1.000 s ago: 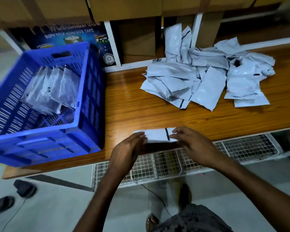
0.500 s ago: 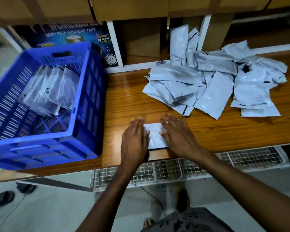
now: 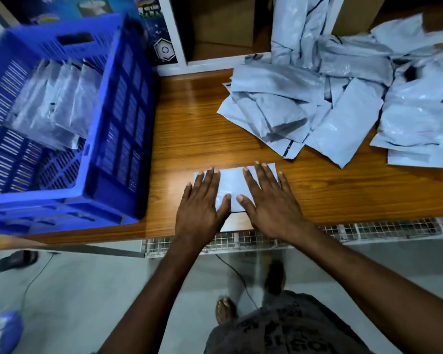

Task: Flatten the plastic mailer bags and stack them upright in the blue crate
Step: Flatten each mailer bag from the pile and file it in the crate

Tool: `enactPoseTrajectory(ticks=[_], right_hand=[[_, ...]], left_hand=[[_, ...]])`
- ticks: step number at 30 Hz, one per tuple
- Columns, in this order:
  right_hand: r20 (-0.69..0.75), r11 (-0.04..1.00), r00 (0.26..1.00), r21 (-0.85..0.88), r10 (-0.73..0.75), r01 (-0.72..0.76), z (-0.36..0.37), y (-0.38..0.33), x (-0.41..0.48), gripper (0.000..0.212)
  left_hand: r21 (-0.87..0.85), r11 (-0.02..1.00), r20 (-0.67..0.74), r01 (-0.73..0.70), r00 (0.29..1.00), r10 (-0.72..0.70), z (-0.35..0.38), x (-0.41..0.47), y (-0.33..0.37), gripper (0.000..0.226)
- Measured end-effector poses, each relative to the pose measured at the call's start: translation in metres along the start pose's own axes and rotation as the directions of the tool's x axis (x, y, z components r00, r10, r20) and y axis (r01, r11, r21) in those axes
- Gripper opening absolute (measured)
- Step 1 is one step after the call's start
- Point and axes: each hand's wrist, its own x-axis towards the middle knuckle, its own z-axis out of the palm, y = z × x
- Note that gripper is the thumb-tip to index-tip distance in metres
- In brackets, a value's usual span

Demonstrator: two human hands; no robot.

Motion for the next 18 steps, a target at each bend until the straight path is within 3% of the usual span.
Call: enactPoseTrajectory(ticks=[7, 10, 12, 15, 18], right_hand=[[0.071, 0.997, 0.997, -0.082, 0.018, -0.012, -0.012, 0.008, -0.008, 0.080], [-0.011, 0.998, 1.000, -0.065, 0.019, -0.019, -0.020, 0.007, -0.012, 0.084], [-0.020, 0.994, 0.994, -0.034, -0.104, 0.103, -0.027, 0.003, -0.013, 0.082], [0.099, 0.964, 0.962, -0.053, -0.256, 0.262, -0.032, -0.006, 0.001, 0.085], [0.195, 0.960, 0.949, -0.087, -0.246, 0.267, -0.027, -0.010, 0.002, 0.094]], left_hand=[[-0.018, 0.999, 0.118, 0.045, 0.992, -0.043, -0.017, -0.014, -0.023, 0.098], [-0.129, 0.991, 0.039, 0.031, 0.999, -0.026, -0.024, -0.025, -0.029, 0.086], [-0.242, 0.969, -0.050, 0.042, 0.997, -0.056, -0.027, -0.036, -0.028, 0.073], [-0.274, 0.962, -0.169, 0.000, 0.985, -0.048, -0.034, -0.047, -0.025, 0.055], [-0.306, 0.951, -0.205, -0.038, 0.978, -0.027, -0.048, -0.051, -0.019, 0.046]])
